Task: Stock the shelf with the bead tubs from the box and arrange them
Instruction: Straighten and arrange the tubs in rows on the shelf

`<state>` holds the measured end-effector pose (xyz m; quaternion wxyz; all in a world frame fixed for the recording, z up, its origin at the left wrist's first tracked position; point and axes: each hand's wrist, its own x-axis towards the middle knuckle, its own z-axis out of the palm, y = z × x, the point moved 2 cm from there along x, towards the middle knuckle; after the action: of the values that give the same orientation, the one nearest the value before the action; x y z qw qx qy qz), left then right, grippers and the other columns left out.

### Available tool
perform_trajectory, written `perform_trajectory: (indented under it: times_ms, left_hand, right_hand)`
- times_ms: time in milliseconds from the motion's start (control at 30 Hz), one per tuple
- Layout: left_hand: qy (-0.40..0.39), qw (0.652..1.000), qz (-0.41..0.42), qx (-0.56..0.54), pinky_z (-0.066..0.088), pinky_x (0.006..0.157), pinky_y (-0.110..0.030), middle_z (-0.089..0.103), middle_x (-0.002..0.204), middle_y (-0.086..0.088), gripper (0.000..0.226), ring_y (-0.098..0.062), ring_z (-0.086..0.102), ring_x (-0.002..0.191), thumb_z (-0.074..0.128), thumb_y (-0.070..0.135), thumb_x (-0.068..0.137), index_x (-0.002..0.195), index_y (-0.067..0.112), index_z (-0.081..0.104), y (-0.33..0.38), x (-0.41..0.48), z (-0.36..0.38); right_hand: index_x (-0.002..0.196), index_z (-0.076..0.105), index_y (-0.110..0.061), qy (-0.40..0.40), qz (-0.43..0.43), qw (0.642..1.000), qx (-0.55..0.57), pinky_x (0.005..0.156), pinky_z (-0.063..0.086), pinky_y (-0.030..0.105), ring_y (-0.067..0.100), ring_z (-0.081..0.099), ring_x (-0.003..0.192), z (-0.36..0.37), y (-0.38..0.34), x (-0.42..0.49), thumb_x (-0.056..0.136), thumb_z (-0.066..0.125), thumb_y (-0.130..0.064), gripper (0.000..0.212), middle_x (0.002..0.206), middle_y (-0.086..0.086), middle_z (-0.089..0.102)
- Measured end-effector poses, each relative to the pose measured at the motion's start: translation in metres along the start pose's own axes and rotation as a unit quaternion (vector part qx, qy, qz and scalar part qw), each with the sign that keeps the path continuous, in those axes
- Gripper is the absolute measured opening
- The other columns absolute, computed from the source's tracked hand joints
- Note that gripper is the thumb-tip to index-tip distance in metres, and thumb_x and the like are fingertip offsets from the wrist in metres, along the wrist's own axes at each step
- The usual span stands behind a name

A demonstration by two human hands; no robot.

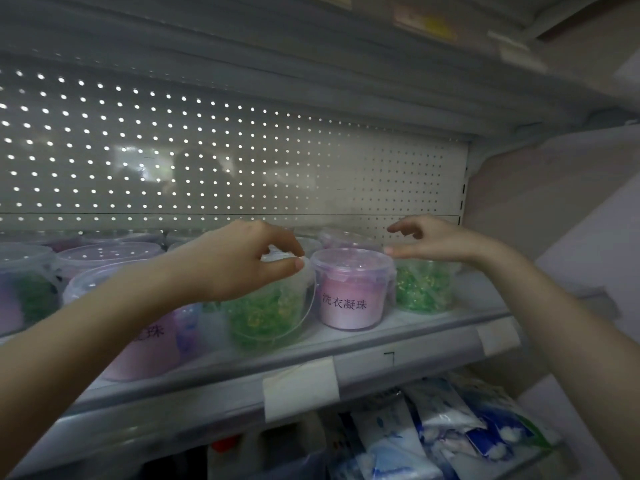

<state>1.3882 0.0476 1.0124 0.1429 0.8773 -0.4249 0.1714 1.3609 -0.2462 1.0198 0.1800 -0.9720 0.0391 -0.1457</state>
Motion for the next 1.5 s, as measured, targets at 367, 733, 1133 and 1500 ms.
perform_trajectory:
  times_ms: [367, 733, 1133, 1500]
  left_hand:
    - [0.005, 0.999, 0.017, 0.033, 0.048, 0.09, -0.04, 0.06, 0.123, 0.013, 0.03, -0.017, 0.058, 0.11, 0.05, 0.05, 0.088, 0.116, 0.041, 0.058, 0.057, 0.022, 0.032]
    - [0.053, 0.995, 0.032, 0.083, 0.045, 0.082, -0.024, 0.066, 0.11, 0.024, 0.023, -0.002, 0.06, 0.102, 0.062, 0.037, 0.086, 0.108, 0.044, 0.065, 0.055, 0.032, 0.032]
    - [0.041, 0.993, 0.031, 0.108, 0.046, 0.088, -0.025, 0.062, 0.117, 0.026, 0.029, -0.005, 0.057, 0.11, 0.058, 0.039, 0.088, 0.115, 0.048, 0.059, 0.055, 0.035, 0.03]
    - [0.03, 0.993, 0.059, 0.094, 0.04, 0.085, -0.021, 0.064, 0.119, 0.018, 0.039, -0.006, 0.058, 0.112, 0.066, 0.019, 0.085, 0.118, 0.04, 0.063, 0.051, 0.037, 0.028]
  right_hand:
    - [0.12, 0.06, -0.038, 0.057, 0.018, 0.994, -0.087, 0.105, 0.038, 0.046, 0.015, 0.048, 0.126, -0.007, 0.073, -0.031, 0.079, 0.064, -0.054, 0.045, 0.134, -0.008, 0.055]
    - [0.128, 0.055, -0.014, 0.025, 0.112, 0.981, -0.153, 0.1, 0.038, 0.032, 0.029, 0.048, 0.12, -0.002, 0.102, 0.05, 0.076, 0.073, -0.049, 0.065, 0.135, 0.014, 0.047]
    - [0.131, 0.05, -0.008, 0.028, 0.077, 0.994, -0.068, 0.096, 0.04, 0.031, 0.027, 0.05, 0.121, 0.04, 0.055, 0.125, 0.09, 0.061, -0.025, 0.046, 0.137, 0.012, 0.049]
    - [0.126, 0.056, -0.021, 0.073, -0.043, 0.982, 0.167, 0.083, 0.048, 0.024, 0.014, 0.056, 0.111, 0.008, 0.029, 0.023, 0.088, 0.065, -0.016, 0.04, 0.128, 0.006, 0.056]
